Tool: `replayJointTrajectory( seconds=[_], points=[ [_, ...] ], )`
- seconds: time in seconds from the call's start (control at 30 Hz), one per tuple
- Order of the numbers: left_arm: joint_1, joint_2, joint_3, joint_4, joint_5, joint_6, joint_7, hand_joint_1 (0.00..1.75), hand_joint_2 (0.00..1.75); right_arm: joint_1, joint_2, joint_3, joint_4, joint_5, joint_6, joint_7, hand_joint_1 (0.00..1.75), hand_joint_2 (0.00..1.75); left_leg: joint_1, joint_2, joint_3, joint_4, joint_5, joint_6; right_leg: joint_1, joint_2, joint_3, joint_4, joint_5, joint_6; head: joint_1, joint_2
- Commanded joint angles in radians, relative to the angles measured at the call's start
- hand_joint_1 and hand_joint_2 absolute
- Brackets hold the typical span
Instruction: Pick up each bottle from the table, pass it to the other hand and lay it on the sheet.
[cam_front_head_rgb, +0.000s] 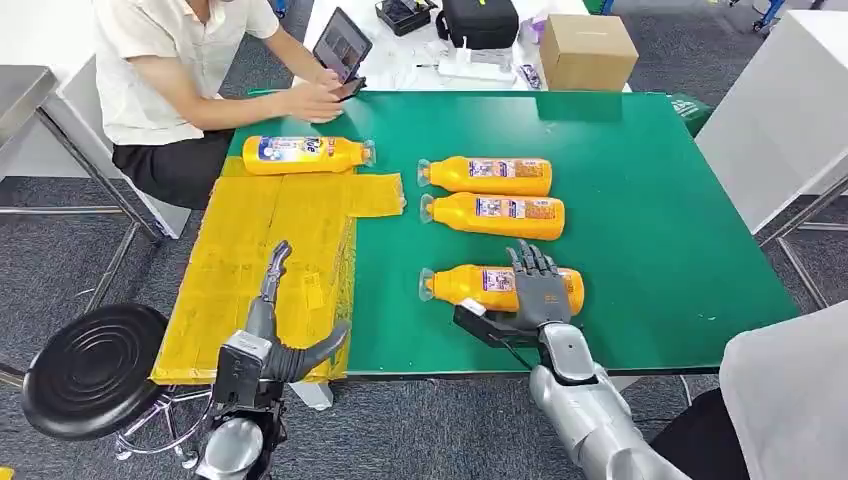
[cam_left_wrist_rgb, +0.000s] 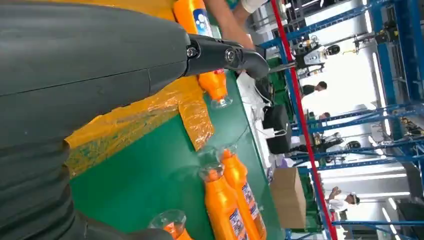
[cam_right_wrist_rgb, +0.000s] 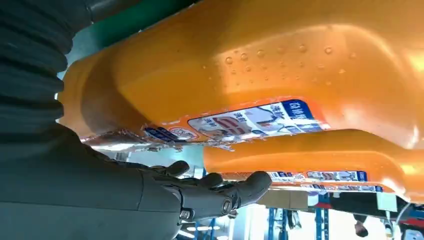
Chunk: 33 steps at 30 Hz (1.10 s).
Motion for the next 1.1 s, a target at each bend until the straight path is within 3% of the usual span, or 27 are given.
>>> replayJointTrajectory(
  seconds=[0.03,0.2,0.8,0.9,0.93,1.07,1.1],
  points=[
    [0.012,0.013,0.016,-0.021,0.024,-0.045,0.017,0.00,1.75,0.055,-0.067,0.094,-0.048,0.009,0.035,0.035,0.00,1.75,0.000,-0.001,0.003,-0.001,0.000,0.000,0.000,-0.002,0.003,-0.001,-0.001,-0.001,0.000,0.000],
    [0.021,0.004,0.025,-0.023,0.021,-0.041,0.024,0.00,1.75,0.099,-0.095,0.104,-0.120,-0.005,0.064,0.057,0.00,1.75,0.000,-0.003,0.006,-0.002,-0.001,0.000,0.000,-0.005,0.007,-0.002,-0.002,-0.001,0.000,0.000],
    [0.020,0.010,0.013,-0.004,0.026,-0.026,0.034,0.00,1.75,0.082,-0.120,0.058,0.032,-0.089,0.096,0.032,0.00,1.75,0.000,-0.004,0.010,-0.003,0.000,0.000,0.000,-0.005,0.011,-0.003,-0.002,0.000,0.000,0.000],
    [0.003,0.021,0.003,0.015,0.053,-0.041,0.023,0.00,1.75,0.084,-0.102,0.005,0.055,-0.223,0.041,-0.132,0.00,1.75,0.000,-0.003,0.013,-0.001,-0.003,0.002,0.000,-0.005,0.006,-0.002,-0.005,-0.001,0.000,0.000],
    [-0.006,0.024,-0.001,0.024,0.059,-0.043,0.019,0.00,1.75,0.082,-0.099,-0.011,0.069,-0.255,0.027,-0.164,0.17,1.75,0.000,-0.004,0.014,-0.003,-0.002,0.002,0.000,-0.006,0.006,-0.003,-0.005,-0.001,0.000,0.000],
    [-0.015,0.025,0.000,0.035,0.064,-0.043,0.016,0.00,1.75,0.076,-0.101,-0.010,0.085,-0.263,0.017,-0.177,0.17,1.75,-0.001,-0.002,0.015,-0.004,-0.004,0.002,0.000,-0.004,0.006,-0.004,-0.005,0.000,0.000,0.000],
    [-0.015,0.027,-0.003,0.035,0.067,-0.042,0.015,0.00,1.75,0.071,-0.099,-0.010,0.095,-0.267,0.002,-0.192,1.38,1.75,0.000,-0.001,0.016,-0.004,-0.005,0.002,0.000,-0.002,0.016,-0.005,-0.003,0.002,0.000,0.000]
  ],
)
